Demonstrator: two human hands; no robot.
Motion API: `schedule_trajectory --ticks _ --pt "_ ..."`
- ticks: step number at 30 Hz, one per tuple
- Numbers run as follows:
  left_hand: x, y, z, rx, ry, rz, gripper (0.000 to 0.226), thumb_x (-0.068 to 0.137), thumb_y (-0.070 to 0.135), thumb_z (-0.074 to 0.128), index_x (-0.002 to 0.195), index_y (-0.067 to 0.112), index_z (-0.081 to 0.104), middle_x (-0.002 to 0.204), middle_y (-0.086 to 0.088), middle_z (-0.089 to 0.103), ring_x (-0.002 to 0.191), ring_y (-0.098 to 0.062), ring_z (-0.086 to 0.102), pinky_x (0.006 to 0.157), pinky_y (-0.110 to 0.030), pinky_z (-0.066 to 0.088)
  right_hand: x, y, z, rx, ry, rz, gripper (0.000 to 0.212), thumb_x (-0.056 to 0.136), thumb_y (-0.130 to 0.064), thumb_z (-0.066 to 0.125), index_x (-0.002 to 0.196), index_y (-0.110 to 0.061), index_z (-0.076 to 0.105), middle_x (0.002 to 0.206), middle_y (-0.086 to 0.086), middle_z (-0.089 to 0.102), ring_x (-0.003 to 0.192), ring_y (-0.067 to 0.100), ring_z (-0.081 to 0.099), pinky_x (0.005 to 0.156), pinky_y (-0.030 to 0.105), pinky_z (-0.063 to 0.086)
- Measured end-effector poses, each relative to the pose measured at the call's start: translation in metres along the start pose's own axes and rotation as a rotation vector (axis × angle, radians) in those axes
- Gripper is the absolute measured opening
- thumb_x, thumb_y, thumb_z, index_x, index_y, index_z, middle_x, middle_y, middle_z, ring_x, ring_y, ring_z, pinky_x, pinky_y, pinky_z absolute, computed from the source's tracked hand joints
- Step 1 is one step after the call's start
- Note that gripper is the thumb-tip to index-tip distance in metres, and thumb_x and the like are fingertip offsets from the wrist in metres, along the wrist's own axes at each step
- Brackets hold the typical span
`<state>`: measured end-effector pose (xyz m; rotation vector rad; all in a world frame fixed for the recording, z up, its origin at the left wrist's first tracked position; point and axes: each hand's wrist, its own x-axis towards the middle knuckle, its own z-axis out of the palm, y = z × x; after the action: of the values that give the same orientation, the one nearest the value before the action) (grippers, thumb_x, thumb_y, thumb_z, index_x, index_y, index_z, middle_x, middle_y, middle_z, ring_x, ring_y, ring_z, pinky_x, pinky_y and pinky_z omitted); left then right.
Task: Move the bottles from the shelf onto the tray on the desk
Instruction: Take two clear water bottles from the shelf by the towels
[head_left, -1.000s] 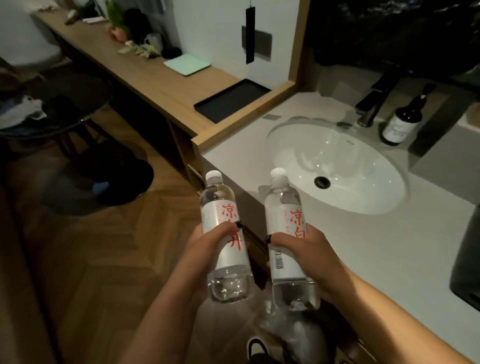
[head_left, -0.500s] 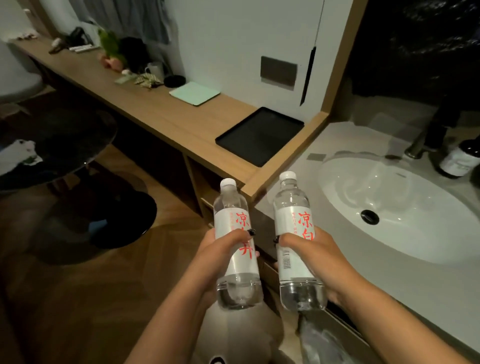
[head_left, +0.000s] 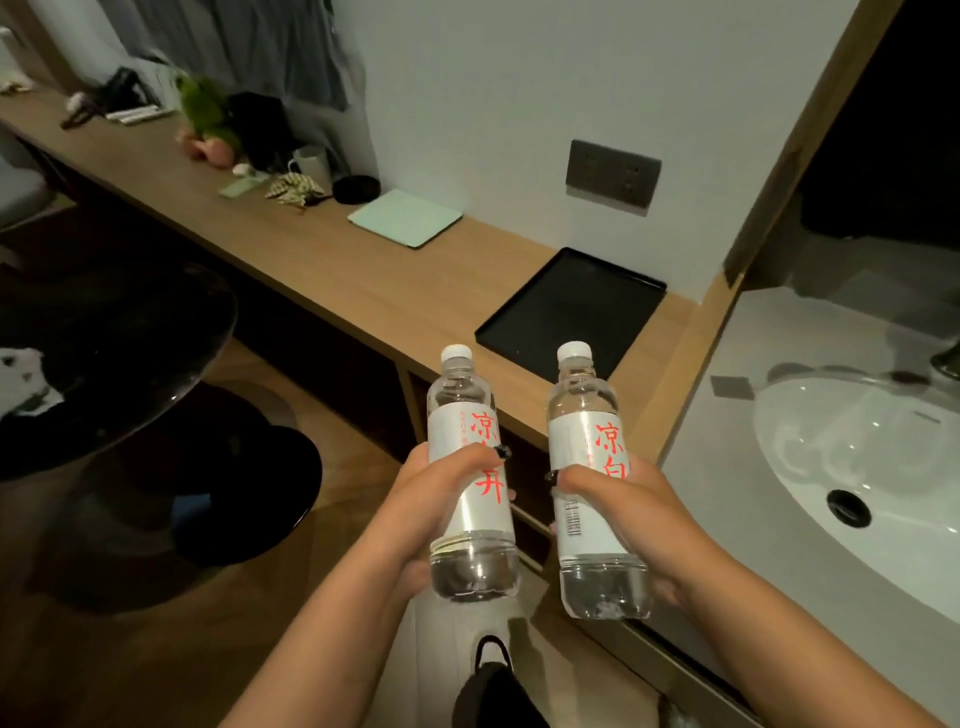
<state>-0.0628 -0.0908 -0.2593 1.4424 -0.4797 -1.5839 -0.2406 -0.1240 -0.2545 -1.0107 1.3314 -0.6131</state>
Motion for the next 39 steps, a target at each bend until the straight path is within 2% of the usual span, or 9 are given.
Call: schedule_trajectory --ticks 4,16,20,22,26,30,35,37,39 --pt "0.043 0.032 -0.016 -0.011 0.004 -0.009 0.052 0.077 0.016 0.069 0.123 0.016 0.046 0.102 -0.022 0.066 0.075 -0.027 0.069 0.060 -0.034 0.055 0.051 -0.027 0.022 -0.008 0.007 0.013 0.032 0.072 -0.019 0.073 0.099 -0.021 0.056 0.093 0.019 0.069 0.082 0.037 0.070 0.076 0.056 0.057" --pt "0.157 0.129 -0.073 -0.056 -0.050 -0.077 0.048 0.078 0.013 0.065 0.123 0.002 0.049 0.091 -0.024 0.063 0.063 -0.026 0.065 0.053 -0.032 0.054 0.160 -0.108 0.088 -0.025 0.044 0.036 0.031 0.073 -0.021 0.073 0.095 -0.025 0.051 0.094 0.011 0.066 0.080 0.026 0.070 0.071 0.039 0.060" --pt "0.195 0.171 -0.096 -0.041 -0.135 -0.096 0.049 0.075 0.011 0.068 0.120 0.004 0.050 0.084 -0.021 0.063 0.062 -0.026 0.064 0.054 -0.034 0.054 0.194 -0.130 0.116 0.037 0.112 0.045 0.038 0.070 -0.022 0.074 0.102 -0.021 0.053 0.098 0.015 0.065 0.084 0.029 0.069 0.072 0.043 0.060" --pt "0.217 0.188 -0.106 -0.015 -0.161 -0.084 0.060 0.066 0.013 0.073 0.121 0.004 0.050 0.083 -0.022 0.063 0.063 -0.028 0.064 0.056 -0.035 0.054 0.213 -0.139 0.128 0.051 0.137 0.038 0.041 0.070 -0.022 0.074 0.105 -0.020 0.053 0.100 0.015 0.065 0.085 0.030 0.069 0.073 0.043 0.060" --pt "0.258 0.220 -0.116 0.033 -0.199 -0.056 0.064 0.062 0.015 0.072 0.121 0.005 0.049 0.084 -0.022 0.061 0.065 -0.031 0.062 0.058 -0.036 0.053 0.247 -0.153 0.148 0.130 0.181 0.022 0.035 0.073 -0.022 0.075 0.100 -0.022 0.053 0.100 0.017 0.064 0.088 0.034 0.068 0.076 0.054 0.058" --pt "0.292 0.244 -0.113 0.045 -0.237 -0.111 0.049 0.075 0.011 0.069 0.119 0.004 0.050 0.082 -0.020 0.062 0.060 -0.026 0.063 0.053 -0.033 0.053 0.278 -0.161 0.150 0.252 0.196 0.053 0.039 0.072 -0.027 0.075 0.106 -0.019 0.055 0.099 0.021 0.065 0.086 0.037 0.068 0.078 0.057 0.056" --pt "0.338 0.262 -0.100 0.029 -0.260 -0.155 0.058 0.065 0.013 0.075 0.117 0.002 0.052 0.081 -0.018 0.063 0.061 -0.027 0.064 0.055 -0.034 0.054 0.322 -0.175 0.133 0.296 0.239 0.073 0.032 0.082 -0.031 0.066 0.108 -0.017 0.055 0.097 0.019 0.067 0.082 0.032 0.069 0.074 0.043 0.058" --pt "0.356 0.269 -0.093 0.000 -0.255 -0.184 0.058 0.056 0.017 0.079 0.108 0.003 0.056 0.080 -0.017 0.065 0.064 -0.027 0.065 0.056 -0.033 0.054 0.338 -0.182 0.127 0.297 0.277 0.064 0.033 0.081 -0.030 0.066 0.109 -0.017 0.054 0.099 0.019 0.066 0.083 0.032 0.069 0.074 0.043 0.058" --pt "0.373 0.276 -0.087 -0.032 -0.256 -0.197 0.053 0.060 0.023 0.077 0.106 0.005 0.057 0.080 -0.016 0.066 0.066 -0.027 0.065 0.058 -0.033 0.054 0.350 -0.189 0.119 0.271 0.308 0.052 0.035 0.080 -0.031 0.067 0.110 -0.017 0.055 0.100 0.019 0.066 0.087 0.033 0.069 0.077 0.045 0.058"
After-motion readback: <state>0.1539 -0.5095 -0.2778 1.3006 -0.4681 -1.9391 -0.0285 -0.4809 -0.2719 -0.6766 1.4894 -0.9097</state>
